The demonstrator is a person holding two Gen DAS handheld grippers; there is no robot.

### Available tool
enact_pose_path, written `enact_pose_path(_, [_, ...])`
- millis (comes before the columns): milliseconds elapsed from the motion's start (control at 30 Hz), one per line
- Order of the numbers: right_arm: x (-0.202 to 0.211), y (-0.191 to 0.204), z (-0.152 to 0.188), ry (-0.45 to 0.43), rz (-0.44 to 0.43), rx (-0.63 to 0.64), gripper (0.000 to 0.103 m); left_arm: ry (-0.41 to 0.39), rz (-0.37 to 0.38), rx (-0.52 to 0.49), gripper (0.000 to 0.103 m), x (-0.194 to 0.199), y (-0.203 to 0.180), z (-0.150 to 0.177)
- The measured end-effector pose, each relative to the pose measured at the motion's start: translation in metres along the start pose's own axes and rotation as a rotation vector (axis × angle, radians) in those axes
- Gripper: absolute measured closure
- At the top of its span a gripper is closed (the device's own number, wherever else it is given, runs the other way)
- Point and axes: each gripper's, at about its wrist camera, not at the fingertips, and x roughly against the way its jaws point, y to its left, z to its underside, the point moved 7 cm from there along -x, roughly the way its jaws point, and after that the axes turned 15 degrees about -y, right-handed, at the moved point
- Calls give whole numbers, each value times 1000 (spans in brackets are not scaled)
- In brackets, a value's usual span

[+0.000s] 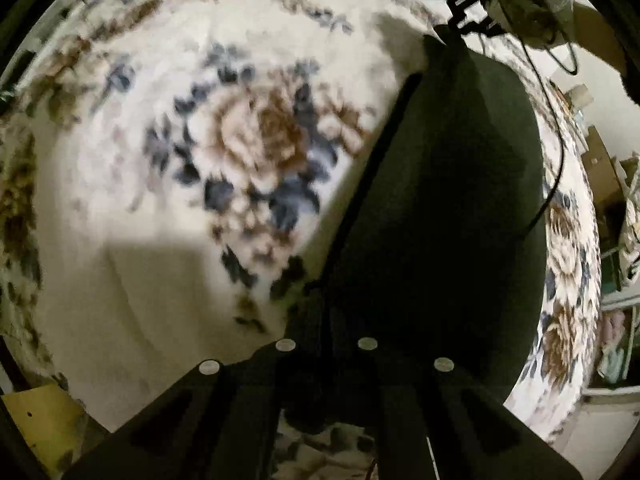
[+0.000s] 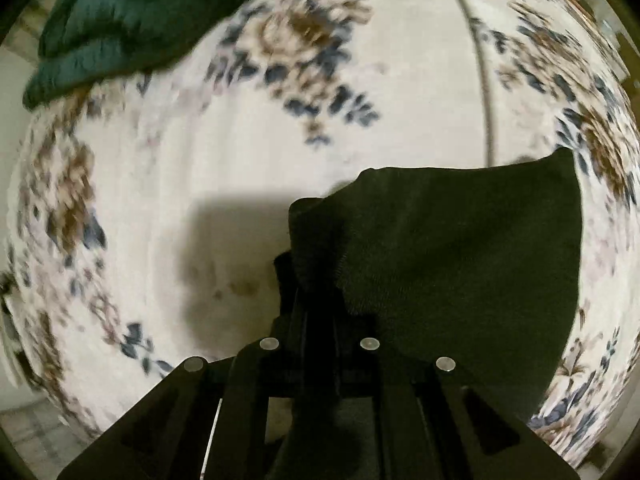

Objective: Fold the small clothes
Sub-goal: 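Lift the hem with both grippers and fold it toward the collar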

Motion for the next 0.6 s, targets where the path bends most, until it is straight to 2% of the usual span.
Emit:
enact_pose_path(67, [-11, 1, 12, 44, -9, 2, 87, 30, 51, 59, 97, -1, 6, 1])
enact_pose_path(100, [-9, -1, 16, 51, -23, -4, 79, 39, 73, 82, 97, 2, 8, 0])
enact_pose_path(133, [-3, -4, 22, 58, -51, -8, 64, 51, 82, 87, 96, 5, 10, 0])
enact_pose_path(167, [6, -7, 30, 69, -82, -9, 55, 64, 93, 91, 91, 8, 11, 1])
enact_pose_path(200, [18, -13, 44, 85, -126, -20, 42, 74, 96, 95, 82, 11, 13, 2])
enact_pose_path(233, [28, -19, 56, 95, -161, -30, 38, 79, 105, 103, 79, 15, 15, 2])
enact_pose_path(300, [52, -36, 89, 119, -222, -59, 36, 89, 145, 129, 57, 23, 18, 2])
enact_pose_path(333, [66, -48, 110, 126, -250, -79, 32, 91, 164, 143, 54, 26, 19, 2])
enact_pose_path(400, [90, -71, 156, 147, -285, -110, 31, 97, 235, 176, 53, 33, 17, 0])
enact_pose_path(467, [111, -97, 216, 187, -320, -146, 31, 91, 247, 174, 51, 38, 17, -2])
enact_pose_path(600, [129, -138, 336, 253, -304, -206, 31, 106, 253, 166, 49, 34, 12, -3])
